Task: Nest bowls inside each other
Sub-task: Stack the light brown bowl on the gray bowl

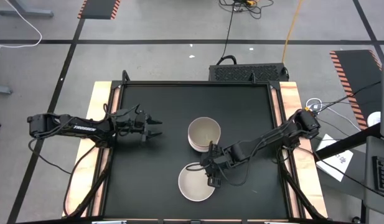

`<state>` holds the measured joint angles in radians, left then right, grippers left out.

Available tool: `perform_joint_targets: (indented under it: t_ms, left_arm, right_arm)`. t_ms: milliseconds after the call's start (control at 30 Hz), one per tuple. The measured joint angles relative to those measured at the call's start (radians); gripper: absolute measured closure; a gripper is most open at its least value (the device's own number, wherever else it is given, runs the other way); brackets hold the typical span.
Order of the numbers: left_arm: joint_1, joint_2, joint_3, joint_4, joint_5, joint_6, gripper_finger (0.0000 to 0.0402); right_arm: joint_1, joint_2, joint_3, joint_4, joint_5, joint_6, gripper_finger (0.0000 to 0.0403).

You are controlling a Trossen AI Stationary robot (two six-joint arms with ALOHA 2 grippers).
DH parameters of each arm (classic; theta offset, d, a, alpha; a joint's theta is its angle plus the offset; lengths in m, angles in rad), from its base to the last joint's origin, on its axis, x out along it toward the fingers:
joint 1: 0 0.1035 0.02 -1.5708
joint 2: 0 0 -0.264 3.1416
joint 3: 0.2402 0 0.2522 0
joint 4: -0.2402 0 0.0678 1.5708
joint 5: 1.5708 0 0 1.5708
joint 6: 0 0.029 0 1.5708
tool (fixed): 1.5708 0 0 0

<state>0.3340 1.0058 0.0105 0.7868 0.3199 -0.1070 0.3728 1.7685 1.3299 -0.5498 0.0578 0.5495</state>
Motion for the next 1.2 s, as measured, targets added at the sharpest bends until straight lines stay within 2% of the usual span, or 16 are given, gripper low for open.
perform_joint_targets:
  t_ms: [600, 1200]
  left_arm:
    - [-0.001, 0.000, 0.000, -0.005, 0.000, 0.003, 0.0131]
    - [-0.001, 0.000, 0.000, -0.005, 0.002, 0.000, 0.0131]
  right_arm:
    - [0.009, -0.005, 0.000, -0.150, 0.012, 0.128, 0.0243]
    - [0.044, 0.031, 0.000, -0.083, -0.010, 0.147, 0.0243]
